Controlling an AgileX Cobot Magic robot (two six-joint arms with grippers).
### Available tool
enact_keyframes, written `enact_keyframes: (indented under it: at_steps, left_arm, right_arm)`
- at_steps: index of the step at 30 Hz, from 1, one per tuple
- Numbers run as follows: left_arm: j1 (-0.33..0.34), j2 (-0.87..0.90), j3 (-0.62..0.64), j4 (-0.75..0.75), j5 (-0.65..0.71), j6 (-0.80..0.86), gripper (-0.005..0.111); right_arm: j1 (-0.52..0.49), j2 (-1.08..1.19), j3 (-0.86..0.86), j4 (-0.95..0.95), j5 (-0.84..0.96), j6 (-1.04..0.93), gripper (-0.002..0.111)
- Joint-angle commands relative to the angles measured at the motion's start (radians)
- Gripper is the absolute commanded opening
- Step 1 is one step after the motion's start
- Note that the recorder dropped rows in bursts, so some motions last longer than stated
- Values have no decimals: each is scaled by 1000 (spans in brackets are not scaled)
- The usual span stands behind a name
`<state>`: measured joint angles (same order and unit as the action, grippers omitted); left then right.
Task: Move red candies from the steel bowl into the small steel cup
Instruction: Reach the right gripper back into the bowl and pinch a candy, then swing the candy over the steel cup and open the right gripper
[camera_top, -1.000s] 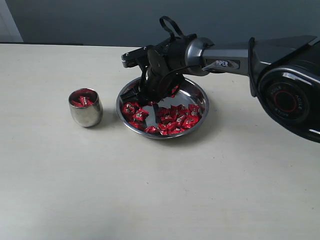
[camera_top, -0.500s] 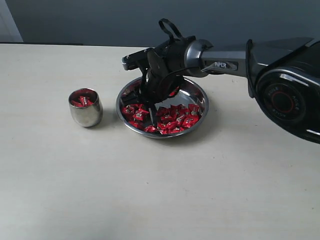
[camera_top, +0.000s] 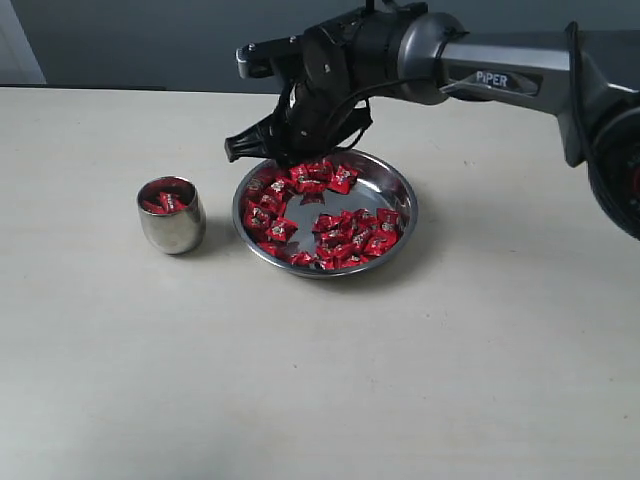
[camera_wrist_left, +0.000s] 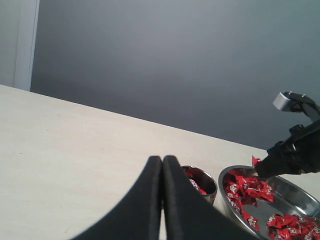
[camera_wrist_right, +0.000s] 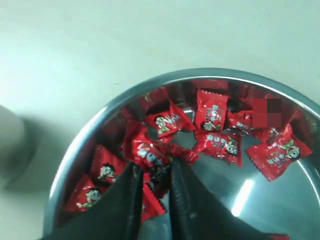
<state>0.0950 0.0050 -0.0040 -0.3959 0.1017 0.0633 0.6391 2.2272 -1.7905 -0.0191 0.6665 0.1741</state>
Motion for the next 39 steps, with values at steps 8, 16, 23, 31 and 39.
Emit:
enact_keyframes:
  at_steps: [8,16,23,31,39]
  left_arm:
    - [1,-5,4,-10,-4,-1,0]
    - [1,-5,4,-10,-4,-1,0]
    - [1,-5,4,-10,-4,-1,0]
    - [1,-5,4,-10,-4,-1,0]
    - [1,-5,4,-10,-4,-1,0]
  right_arm:
    - [134,-36,0,211,-152,-212,-1]
    - [157,-36,0,211,-203,-235,13]
    - [161,-36,0,236,-205,-286,24]
    - [161,-36,0,309,-174,-396,29]
    - [161,-36,0,309,-175,-405,36]
